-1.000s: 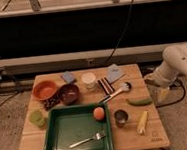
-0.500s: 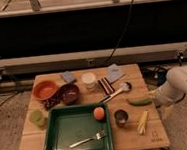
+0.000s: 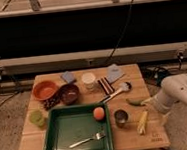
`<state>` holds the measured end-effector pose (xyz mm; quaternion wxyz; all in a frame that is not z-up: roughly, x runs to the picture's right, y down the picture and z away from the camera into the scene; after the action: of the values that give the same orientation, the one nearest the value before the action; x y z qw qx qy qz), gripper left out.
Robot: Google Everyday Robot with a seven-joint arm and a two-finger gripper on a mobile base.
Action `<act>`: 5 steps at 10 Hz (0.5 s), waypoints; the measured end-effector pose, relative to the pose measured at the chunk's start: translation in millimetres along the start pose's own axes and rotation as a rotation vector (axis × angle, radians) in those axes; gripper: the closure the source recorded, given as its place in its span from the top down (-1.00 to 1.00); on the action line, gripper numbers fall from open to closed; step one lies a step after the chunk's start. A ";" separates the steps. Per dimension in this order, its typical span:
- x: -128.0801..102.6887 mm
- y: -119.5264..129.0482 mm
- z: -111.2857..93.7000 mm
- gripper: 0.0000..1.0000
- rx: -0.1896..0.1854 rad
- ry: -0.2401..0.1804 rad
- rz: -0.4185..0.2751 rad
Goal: Place banana in tray
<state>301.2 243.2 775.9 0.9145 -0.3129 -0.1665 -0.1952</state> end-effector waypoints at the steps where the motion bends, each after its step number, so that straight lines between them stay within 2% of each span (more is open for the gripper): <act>1: -3.6 1.3 5.3 0.60 -0.006 -0.004 -0.011; 5: -11.6 2.1 28.5 0.60 -0.042 -0.006 -0.047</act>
<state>287.0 265.9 791.3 0.9023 -0.3287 -0.1725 -0.2193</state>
